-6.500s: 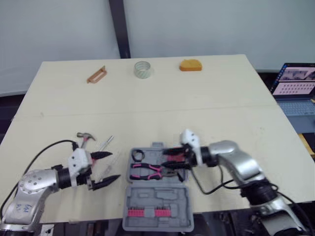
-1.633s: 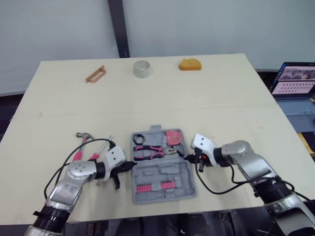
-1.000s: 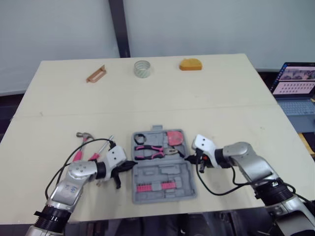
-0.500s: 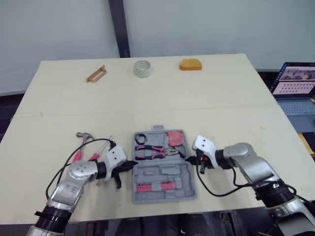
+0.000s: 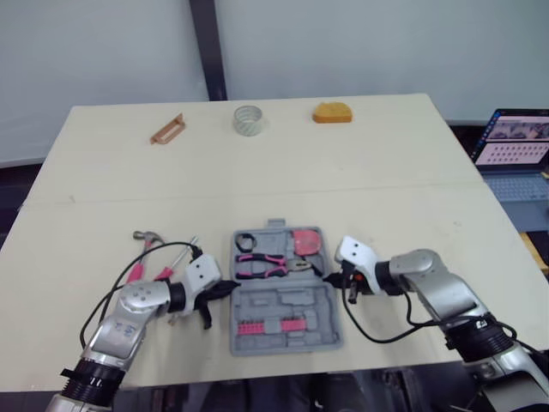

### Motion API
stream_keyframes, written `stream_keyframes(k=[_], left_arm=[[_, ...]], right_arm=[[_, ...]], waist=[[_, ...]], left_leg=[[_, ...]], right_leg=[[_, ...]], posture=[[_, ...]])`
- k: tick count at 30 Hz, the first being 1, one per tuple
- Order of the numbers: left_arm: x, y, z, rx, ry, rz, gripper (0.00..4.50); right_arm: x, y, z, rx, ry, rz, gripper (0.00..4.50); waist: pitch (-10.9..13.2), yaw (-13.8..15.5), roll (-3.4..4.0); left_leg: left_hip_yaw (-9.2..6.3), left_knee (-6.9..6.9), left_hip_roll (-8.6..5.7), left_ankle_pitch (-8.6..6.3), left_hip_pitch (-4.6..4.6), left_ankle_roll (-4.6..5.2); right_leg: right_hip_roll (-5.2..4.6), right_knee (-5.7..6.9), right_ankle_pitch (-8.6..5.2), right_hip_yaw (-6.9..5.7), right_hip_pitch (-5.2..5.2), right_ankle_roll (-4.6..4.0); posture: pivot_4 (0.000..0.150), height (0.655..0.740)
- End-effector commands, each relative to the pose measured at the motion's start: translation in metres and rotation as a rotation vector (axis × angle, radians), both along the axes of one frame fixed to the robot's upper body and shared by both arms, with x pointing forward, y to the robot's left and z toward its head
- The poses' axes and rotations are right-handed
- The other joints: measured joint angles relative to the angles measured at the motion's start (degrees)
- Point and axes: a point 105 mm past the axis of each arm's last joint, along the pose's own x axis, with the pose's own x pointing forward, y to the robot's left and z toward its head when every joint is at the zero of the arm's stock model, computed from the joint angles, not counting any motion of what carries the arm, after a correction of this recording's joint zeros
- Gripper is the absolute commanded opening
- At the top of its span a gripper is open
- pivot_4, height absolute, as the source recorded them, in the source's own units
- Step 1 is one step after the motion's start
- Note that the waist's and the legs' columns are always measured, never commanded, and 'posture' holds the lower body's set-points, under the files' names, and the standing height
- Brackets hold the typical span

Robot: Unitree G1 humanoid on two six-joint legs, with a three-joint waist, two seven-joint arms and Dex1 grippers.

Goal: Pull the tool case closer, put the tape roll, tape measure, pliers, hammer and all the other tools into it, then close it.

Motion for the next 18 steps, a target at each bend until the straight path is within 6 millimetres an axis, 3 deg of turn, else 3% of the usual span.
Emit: stream_keyframes(k=[1, 18], left_arm=[[0.001, -0.016, 0.015, -0.034, -0.063, -0.057, 0.01], [0.003, 0.012, 0.016, 0.006, -0.053, 0.001, 0.01]], right_arm=[[-0.009, 0.016, 0.000, 0.031, 0.006, 0.069, 0.00], [-0.002, -0.013, -0.002, -0.012, -0.003, 0.008, 0.00]], waist=[[0.00, 0.00, 0.00], [0.00, -0.04, 0.00]], left_leg=[[0.00, 0.00, 0.00, 0.00, 0.00, 0.00], [0.00, 0.00, 0.00, 0.00, 0.00, 0.00]], right_leg=[[0.00, 0.00, 0.00, 0.00, 0.00, 0.00], [0.00, 0.00, 0.00, 0.00, 0.00, 0.00]], posture=[[0.150, 0.7400], [0.150, 0.7400]])
